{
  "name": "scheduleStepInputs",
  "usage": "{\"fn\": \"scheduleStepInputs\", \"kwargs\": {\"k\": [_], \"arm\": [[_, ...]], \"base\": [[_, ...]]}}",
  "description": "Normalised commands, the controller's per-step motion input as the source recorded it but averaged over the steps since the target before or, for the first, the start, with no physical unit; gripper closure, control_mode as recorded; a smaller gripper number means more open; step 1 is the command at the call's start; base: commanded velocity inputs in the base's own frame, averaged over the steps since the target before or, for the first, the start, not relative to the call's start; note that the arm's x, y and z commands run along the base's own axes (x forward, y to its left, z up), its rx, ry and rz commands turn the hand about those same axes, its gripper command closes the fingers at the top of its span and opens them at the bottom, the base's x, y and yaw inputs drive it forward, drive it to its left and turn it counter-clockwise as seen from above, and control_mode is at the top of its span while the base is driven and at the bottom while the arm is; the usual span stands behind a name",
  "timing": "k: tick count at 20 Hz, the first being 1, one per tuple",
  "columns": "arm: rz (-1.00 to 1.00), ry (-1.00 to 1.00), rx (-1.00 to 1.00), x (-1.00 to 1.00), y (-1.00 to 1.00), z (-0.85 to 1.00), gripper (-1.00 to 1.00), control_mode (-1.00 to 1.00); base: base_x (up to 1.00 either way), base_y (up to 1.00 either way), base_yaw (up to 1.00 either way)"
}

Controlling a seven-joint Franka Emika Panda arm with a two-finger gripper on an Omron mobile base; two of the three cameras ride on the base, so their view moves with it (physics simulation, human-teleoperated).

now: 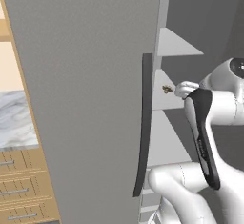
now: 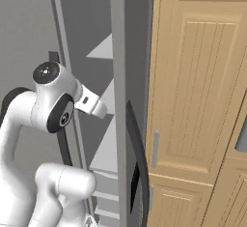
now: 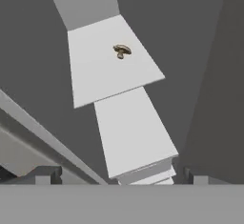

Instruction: Take the mushroom and broccoli out of the freezer and place them in the tupperware container on the counter. Then put the tupperware containing the vegetables back in the freezer.

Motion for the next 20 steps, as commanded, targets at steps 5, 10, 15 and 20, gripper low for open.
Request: {"fn": "scheduleStepInputs", "kwargs": {"k": [5, 10, 15, 20], "arm": [[-0.06, 0.0, 0.01, 0.99, -0.26, -0.15, -1.0, -1.0], [0.0, 0.0, 0.01, 0.9, -0.34, -0.23, -1.0, -1.0], [0.0, 0.0, 0.0, 0.73, -0.14, -0.27, -1.0, -1.0], [0.0, 0.0, 0.0, 0.75, -0.13, -0.35, -1.0, -1.0]], "base": [[0.0, 0.0, 0.0], [0.0, 0.0, 0.0], [0.0, 0.0, 0.0], [0.0, 0.0, 0.0]]}}
